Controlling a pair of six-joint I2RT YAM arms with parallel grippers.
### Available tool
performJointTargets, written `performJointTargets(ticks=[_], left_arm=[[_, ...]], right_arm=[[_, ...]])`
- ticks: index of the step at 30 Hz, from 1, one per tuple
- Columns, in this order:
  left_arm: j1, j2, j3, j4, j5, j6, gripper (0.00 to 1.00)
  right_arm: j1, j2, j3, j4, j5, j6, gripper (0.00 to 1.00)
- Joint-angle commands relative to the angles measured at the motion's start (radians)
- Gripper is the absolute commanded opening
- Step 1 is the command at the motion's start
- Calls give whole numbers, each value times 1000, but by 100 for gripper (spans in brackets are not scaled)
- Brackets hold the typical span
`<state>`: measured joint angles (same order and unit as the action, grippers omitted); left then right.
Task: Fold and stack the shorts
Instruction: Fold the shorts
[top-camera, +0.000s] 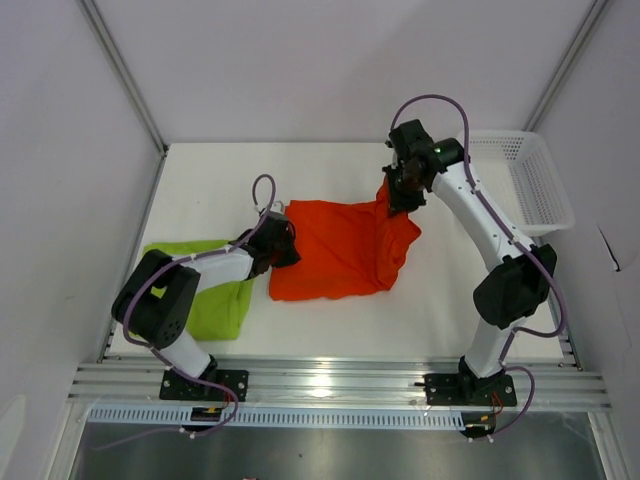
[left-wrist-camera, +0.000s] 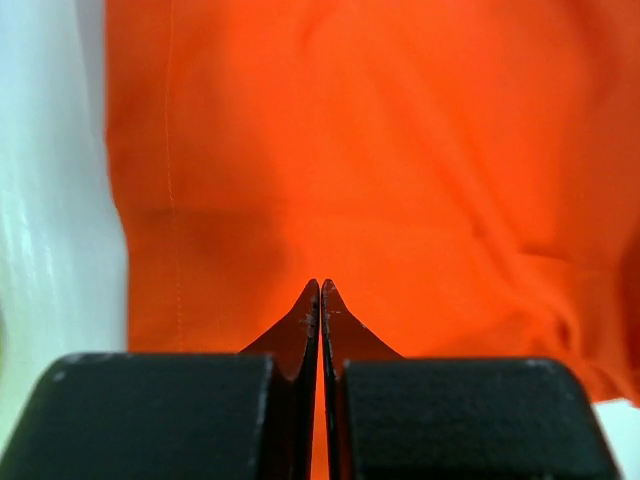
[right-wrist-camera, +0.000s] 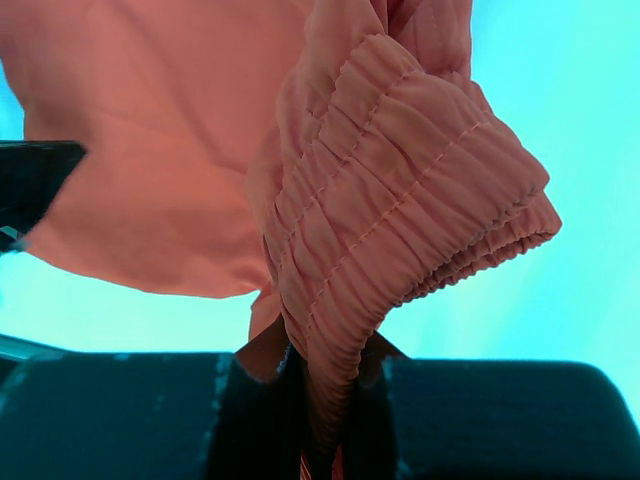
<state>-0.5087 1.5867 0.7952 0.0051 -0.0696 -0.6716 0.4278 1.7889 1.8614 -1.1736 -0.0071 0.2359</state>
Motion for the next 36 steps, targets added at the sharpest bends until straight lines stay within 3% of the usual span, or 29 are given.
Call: performJointTargets(ticks=[1, 17, 25, 32, 36], left_arm=[[-14, 54, -25, 75, 27, 14, 0], [-198, 164, -28, 118, -58, -57, 0], [-212, 145, -70, 151, -47, -97, 0], [-212, 61, -94, 139, -16, -89, 0], [-212, -98, -94, 46, -5, -69, 0]], right_arm=[[26, 29, 94, -46, -2, 14, 0], [130, 124, 76, 135, -136, 129, 0], [170, 124, -102, 371, -194, 191, 0], [186, 179, -197, 508, -240, 207, 0], [193, 220, -220, 561, -223, 230, 0]])
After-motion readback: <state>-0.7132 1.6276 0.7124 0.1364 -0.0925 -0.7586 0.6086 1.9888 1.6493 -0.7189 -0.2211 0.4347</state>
